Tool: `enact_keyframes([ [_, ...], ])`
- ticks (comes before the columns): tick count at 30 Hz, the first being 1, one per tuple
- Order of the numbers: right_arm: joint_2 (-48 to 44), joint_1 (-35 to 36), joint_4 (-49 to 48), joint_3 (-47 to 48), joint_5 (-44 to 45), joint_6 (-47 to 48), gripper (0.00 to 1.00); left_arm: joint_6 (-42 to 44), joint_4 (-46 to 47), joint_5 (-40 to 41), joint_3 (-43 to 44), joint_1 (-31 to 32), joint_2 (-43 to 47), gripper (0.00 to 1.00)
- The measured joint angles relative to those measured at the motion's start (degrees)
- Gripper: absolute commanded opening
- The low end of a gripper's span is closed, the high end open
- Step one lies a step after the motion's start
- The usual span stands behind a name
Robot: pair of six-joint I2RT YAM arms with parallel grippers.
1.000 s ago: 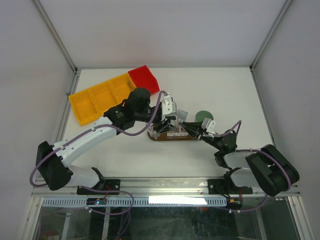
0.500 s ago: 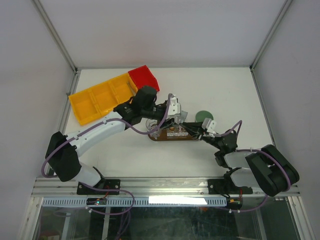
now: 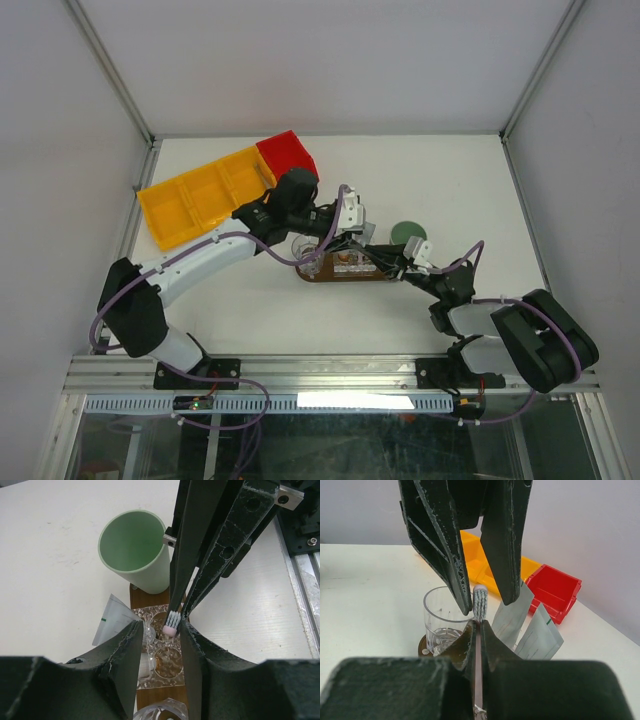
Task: Prepare toiletry sets of a toothbrush and toothpaste on the tray
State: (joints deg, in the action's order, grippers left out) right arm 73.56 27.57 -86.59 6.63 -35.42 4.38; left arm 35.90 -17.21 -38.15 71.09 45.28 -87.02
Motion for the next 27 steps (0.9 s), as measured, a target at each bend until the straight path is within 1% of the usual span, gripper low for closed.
enact_keyframes([
  [10,0.00,-0.02,-0.02,0.00,0.00,0.00,0.00,1.11,-1.70,-1.05,0.68,0.00,-0.94,0.27],
  [16,0.00,-0.02,0.00,0.00,0.02,-0.02,0.00,1.53,-2.95,-1.29,0.92,0.00,-1.11,0.10],
  [22,0.00,-0.09,-0.20,0.00,0.02,-0.02,0.00,1.66,-3.56,-1.44,1.31,0.00,-1.11,0.03],
  [23,0.00,-0.09,-0.20,0.00,0.02,-0.02,0.10,1.66,-3.58,-1.44,1.31,0.02,-1.11,0.03],
  [24,0.00,-0.09,-0.17,0.00,0.02,-0.07,0.23,1.68,-3.63,-1.42,1.31,0.02,-1.11,0.02],
  [25,-0.02,-0.11,-0.15,0.00,0.04,-0.28,0.35,1.66,-3.67,-1.40,1.31,0.04,-1.11,0.01],
  [26,-0.15,-0.09,-0.07,0.00,0.11,-0.57,0.44,1.66,-3.69,-1.40,1.33,0.04,-1.11,0.00],
  [27,-0.44,-0.11,0.07,0.00,0.28,-0.79,0.47,1.68,-3.82,-1.36,1.38,0.04,-1.11,0.00],
])
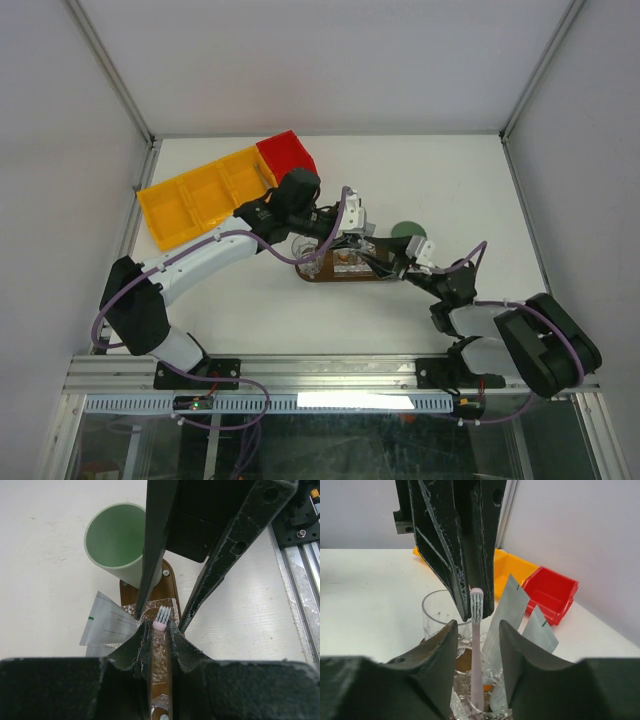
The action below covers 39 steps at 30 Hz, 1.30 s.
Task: Prepare toiletry sets of a toothbrush and toothpaste on the tray
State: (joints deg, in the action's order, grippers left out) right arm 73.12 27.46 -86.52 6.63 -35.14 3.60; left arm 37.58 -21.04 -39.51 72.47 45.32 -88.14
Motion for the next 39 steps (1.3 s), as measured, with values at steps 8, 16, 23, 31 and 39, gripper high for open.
enact_keyframes([
  [8,-18.64,-0.02,15.19,0.07,3.56,-0.02,0.65,-0.04,-0.02,0.48,0.13,0.07,0.02,0.00],
  [16,-46.71,-0.02,52.35,9.46,20.41,3.34,0.76,-0.04,-0.48,1.79,0.24,0.09,0.02,0.00],
  [23,-44.44,-0.13,76.43,25.92,45.70,1.27,0.79,-0.07,-0.44,5.01,0.59,1.29,0.07,0.01],
  [31,-46.75,-0.17,86.18,30.32,57.33,-0.33,0.80,-0.09,-0.79,8.13,1.11,2.67,0.09,0.02],
  [39,-48.02,-0.17,87.84,29.92,58.51,-0.50,0.80,-0.07,-1.03,10.58,1.40,3.89,0.09,0.04],
])
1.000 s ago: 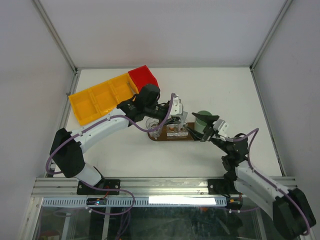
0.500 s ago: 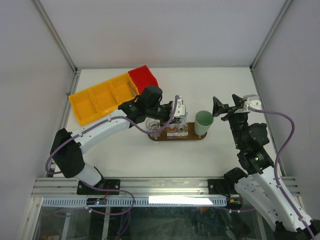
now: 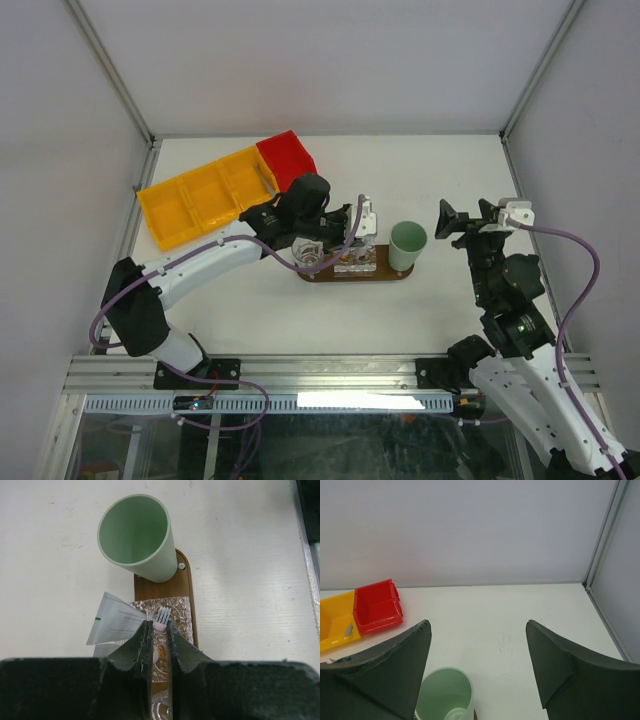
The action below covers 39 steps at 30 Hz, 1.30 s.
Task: Prepare toiletry sets of a toothbrush and toothpaste on the tray
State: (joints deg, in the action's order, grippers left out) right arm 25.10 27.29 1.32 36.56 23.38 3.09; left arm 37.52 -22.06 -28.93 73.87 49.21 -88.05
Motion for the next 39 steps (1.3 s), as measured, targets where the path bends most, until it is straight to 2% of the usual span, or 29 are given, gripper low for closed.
enact_keyframes([
  [39,-2.69,0.00,-0.22,-3.10,-0.28,0.00,0.80,-0.04,-0.04,1.07,0.02,0.37,-1.09,0.21],
])
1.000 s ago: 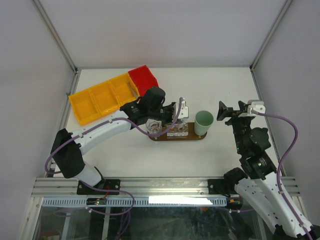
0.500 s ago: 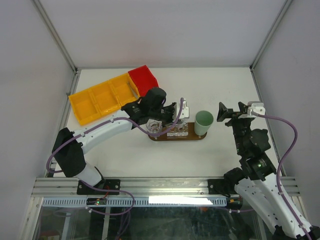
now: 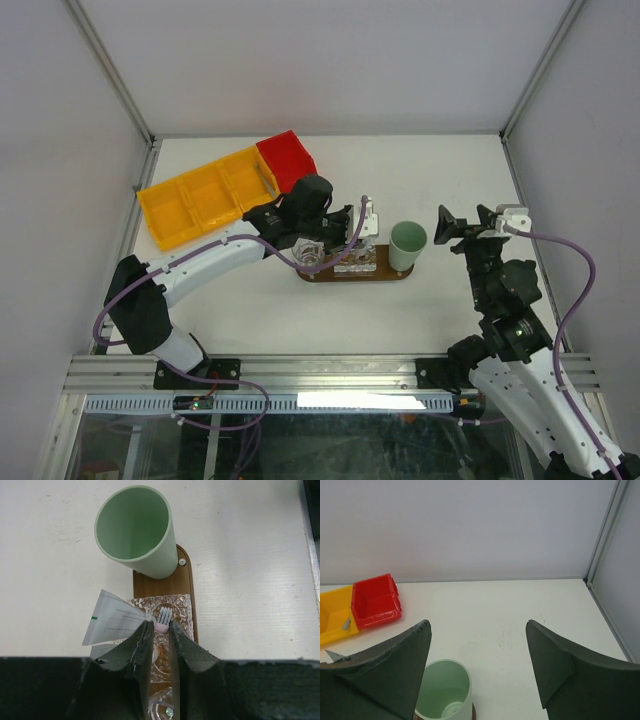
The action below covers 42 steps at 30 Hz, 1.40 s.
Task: Prepare toiletry sets of a toothbrush and toothpaste on the tray
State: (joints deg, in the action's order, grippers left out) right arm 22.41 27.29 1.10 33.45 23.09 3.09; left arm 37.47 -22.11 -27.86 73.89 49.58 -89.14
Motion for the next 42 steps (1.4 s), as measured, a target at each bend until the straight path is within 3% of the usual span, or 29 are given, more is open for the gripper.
enact_keyframes([
  [42,-0.37,0.00,0.20,-0.70,-2.67,-1.33,0.81,-2.71,-0.66,0.79,1.20,2.25,-2.71,0.23],
])
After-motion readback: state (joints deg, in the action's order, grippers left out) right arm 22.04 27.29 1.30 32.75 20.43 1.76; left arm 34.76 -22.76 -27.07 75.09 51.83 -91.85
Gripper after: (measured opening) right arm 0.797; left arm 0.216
